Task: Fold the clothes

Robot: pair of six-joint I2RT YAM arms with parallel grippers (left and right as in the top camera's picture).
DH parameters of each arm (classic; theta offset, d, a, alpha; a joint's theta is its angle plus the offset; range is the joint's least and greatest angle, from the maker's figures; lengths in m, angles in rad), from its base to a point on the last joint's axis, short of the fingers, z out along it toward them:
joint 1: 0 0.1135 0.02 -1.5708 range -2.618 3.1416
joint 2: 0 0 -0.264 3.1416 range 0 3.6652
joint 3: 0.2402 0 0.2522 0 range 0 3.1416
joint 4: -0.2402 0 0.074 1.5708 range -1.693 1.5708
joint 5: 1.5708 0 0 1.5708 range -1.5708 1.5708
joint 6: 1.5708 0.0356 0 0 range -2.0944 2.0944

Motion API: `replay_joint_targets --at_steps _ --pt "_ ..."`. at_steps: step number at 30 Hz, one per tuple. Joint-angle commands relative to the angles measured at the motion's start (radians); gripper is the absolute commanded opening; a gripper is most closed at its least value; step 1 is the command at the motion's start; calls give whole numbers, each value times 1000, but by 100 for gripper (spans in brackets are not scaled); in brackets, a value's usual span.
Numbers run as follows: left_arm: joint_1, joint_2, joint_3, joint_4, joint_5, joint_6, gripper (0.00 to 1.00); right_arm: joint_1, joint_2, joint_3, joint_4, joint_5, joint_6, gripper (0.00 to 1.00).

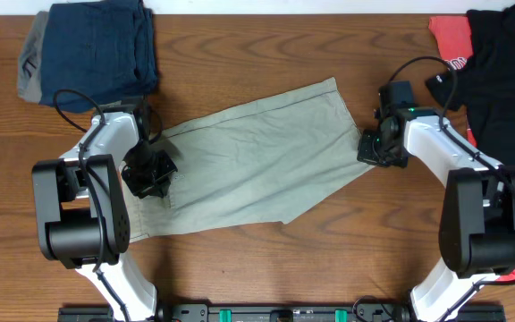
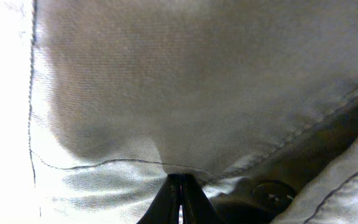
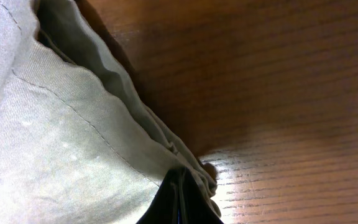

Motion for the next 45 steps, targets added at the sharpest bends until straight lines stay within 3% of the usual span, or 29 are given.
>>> replay_joint_targets --at_steps 1,13,21,22,29,37,42,43,44,45 --pt "10 47 -27 31 -68 2 6 -27 18 -44 -8 29 13 1" --pt "10 47 -27 26 -68 2 6 -109 -31 -43 -138 170 136 1" --pt "10 7 -27 5 -68 15 6 -109 -321 -34 -127 123 153 3" --pt "10 -5 -27 5 -68 22 6 -109 -362 -34 -118 118 153 6" --pt "10 -100 -27 6 -69 34 6 -109 -524 -32 -63 98 71 62" --pt "10 -120 -24 4 -68 36 7 -121 -503 -28 6 91 63 87" --pt "11 -145 -8 -19 39 129 7 -143 -501 -24 55 14 29 94" --pt "11 -153 -6 -18 68 148 32 -148 -500 -23 55 7 30 95" --pt "11 -162 -5 -16 104 163 93 -154 -498 -23 55 5 29 95" --pt "11 -171 -3 -12 126 168 98 -159 -493 -23 56 5 29 96"
